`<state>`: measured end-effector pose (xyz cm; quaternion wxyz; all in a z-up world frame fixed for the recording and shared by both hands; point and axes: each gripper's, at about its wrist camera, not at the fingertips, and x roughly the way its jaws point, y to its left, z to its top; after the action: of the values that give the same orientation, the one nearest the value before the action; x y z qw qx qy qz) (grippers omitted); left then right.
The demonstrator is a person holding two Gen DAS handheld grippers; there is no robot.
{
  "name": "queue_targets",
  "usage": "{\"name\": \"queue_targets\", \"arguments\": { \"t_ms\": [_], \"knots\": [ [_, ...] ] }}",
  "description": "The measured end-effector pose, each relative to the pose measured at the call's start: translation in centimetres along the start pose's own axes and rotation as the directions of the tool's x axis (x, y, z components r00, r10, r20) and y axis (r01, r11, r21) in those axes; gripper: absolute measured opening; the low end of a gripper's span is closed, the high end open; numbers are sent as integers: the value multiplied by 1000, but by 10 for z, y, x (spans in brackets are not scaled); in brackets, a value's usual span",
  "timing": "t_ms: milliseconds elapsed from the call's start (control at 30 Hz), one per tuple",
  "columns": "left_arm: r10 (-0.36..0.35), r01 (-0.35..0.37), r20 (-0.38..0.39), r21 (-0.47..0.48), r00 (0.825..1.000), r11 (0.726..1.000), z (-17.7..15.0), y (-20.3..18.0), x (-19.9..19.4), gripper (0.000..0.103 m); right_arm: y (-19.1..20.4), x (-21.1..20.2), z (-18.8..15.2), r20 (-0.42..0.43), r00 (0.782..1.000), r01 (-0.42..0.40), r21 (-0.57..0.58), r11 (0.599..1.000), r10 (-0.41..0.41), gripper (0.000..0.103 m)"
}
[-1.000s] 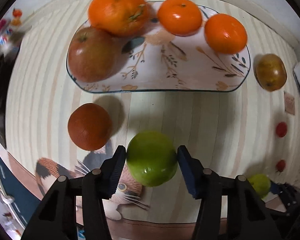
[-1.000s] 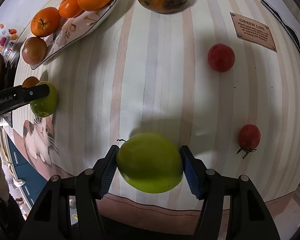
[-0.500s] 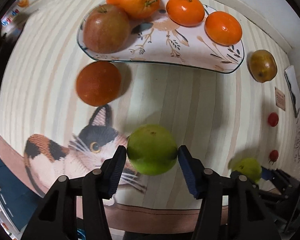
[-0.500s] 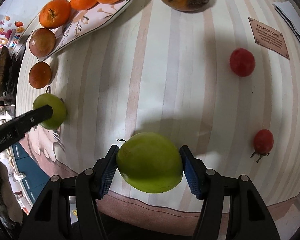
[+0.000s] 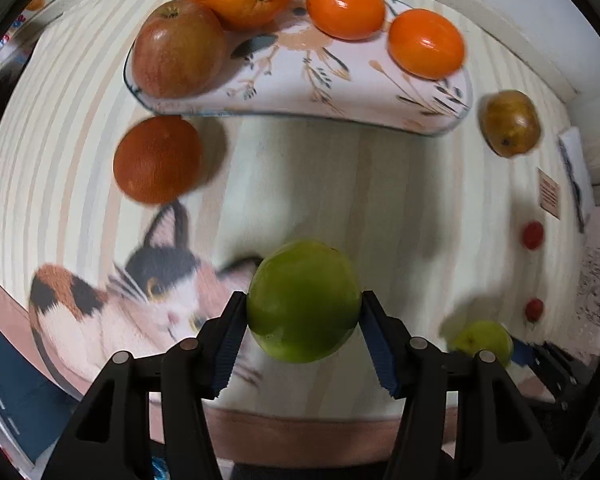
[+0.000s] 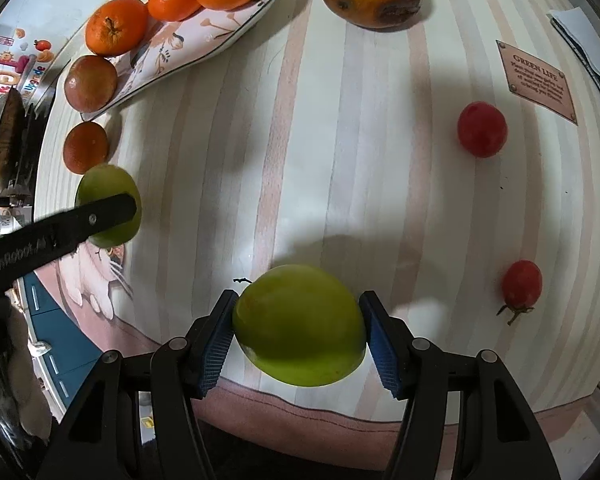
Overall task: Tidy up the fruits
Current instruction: 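Carry the green apple onto the plate with the left tool while the right tool places its green apple there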
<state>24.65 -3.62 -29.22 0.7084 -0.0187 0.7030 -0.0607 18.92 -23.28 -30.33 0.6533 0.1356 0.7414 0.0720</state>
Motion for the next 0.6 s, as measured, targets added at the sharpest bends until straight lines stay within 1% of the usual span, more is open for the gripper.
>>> {"name": "queue_targets", "arguments": {
  "t_ms": [100,200,267,367,467,600],
  "knots": [
    [-53,52,-34,-12,998,999,-22,0,-1,54,-1,-3,-2,0,1000,-9,-1,1000,9,64],
    [-58,57,-62,-17,996,998,-35,1,4,54,0,-4,-2,3,1000,-1,-13,1000,1,64],
    [-44,42,-74,-19,996,999,-39,-2,5,54,0,-3,-2,2,1000,2,-17,1000,-2,64],
    [-15,14,-70,-18,997,1000,-43,-5,12,54,-1,2,-3,-21,1000,-8,-13,1000,8,65],
    [7,-7,-45,-9,999,1000,-43,-16,15,54,-4,5,-4,-48,999,-1,-7,1000,1,65],
    [21,-21,-31,0,999,1000,-41,-22,14,54,-10,4,-7,-53,999,-8,3,1000,8,65]
  ]
}}
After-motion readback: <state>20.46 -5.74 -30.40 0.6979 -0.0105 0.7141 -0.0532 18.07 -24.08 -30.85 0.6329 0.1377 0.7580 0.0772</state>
